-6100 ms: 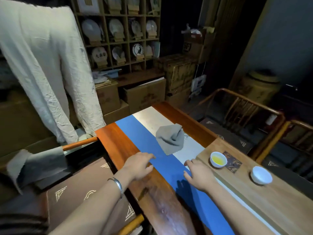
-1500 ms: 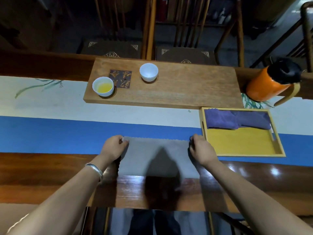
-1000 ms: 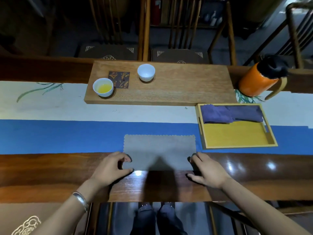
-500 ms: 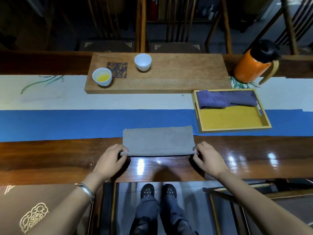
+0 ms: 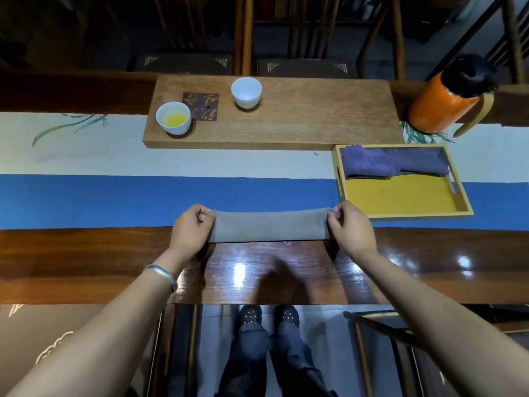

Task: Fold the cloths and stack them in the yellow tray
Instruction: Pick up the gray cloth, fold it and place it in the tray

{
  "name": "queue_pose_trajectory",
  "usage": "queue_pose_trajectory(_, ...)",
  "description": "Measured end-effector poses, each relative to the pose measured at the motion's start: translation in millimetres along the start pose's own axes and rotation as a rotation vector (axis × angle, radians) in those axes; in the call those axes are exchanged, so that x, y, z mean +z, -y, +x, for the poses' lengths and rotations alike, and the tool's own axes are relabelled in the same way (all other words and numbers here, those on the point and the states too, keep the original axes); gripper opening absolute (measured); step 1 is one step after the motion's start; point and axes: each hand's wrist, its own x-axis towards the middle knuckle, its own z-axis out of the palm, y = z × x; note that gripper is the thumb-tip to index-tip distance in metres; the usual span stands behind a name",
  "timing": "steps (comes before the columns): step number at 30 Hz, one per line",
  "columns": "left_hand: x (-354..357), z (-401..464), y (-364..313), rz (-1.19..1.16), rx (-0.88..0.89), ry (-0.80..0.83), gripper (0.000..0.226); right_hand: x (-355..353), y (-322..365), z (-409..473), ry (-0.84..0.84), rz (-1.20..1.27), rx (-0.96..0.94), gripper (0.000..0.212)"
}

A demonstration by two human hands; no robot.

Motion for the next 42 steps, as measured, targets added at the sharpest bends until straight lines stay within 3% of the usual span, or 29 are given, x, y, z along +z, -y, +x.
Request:
queue_pose_trajectory(7, 6.5, 12.2, 6.9, 0.096, -0.016, 0.009, 0.015, 14.3, -0.7, 18.8, 0.103, -0.367, -0.067, 0.02)
queue_pose_trajectory(15, 10.1, 18.1, 5.7, 0.167, -0.013, 0.015, 0.014, 23.5, 0.6, 19.2, 0.158, -0.605, -0.099, 0.006)
queue_pose_trajectory(18, 8.4, 13.5, 3.1, 0.098, -0.021, -0.018, 0.015, 17.3, 7.7, 18.6, 0.158, -0.661, -0.133, 0.011)
queue_pose_trajectory(23, -3.4, -7.5, 4.1, 0.09, -0.099, -0.058, 0.02, 5.4, 41.8, -4.5, 0.131, -0.543, -0.21, 0.021)
queue_pose_trajectory(26, -2.2, -20.8, -1.3, 0.116, -0.219, 0.087, 0.03, 18.6, 74.2, -25.0, 0.329, -0.315, -0.223, 0.024)
queue_pose_trajectory(29, 7.4, -24.9, -9.8, -0.001, -0.276, 0.18, 0.038, 39.8, 103.0, -37.2, 0.483, -0.195, -0.223, 0.031)
queue_pose_trajectory(32, 12.1, -19.1, -17.8, -0.097, -0.356, 0.101, 0.046, 55.4, 116.3, -35.9, 0.459, -0.218, -0.226, 0.036)
queue_pose_trajectory(36, 13.0, -7.4, -17.7, -0.294, -0.5, 0.051, 0.055, 65.2, 111.9, -30.8, 0.48, -0.14, -0.096, 0.039)
queue_pose_trajectory(39, 7.7, -8.1, -26.7, -0.409, -0.471, 0.137, 0.025, 66.8, 104.6, -29.4, 0.477, -0.061, -0.065, 0.045)
queue_pose_trajectory(42, 0.7, -14.5, -40.9, -0.402, -0.363, 0.202, 0.019, 63.8, 99.6, -30.6, 0.453, 0.005, -0.067, 0.045)
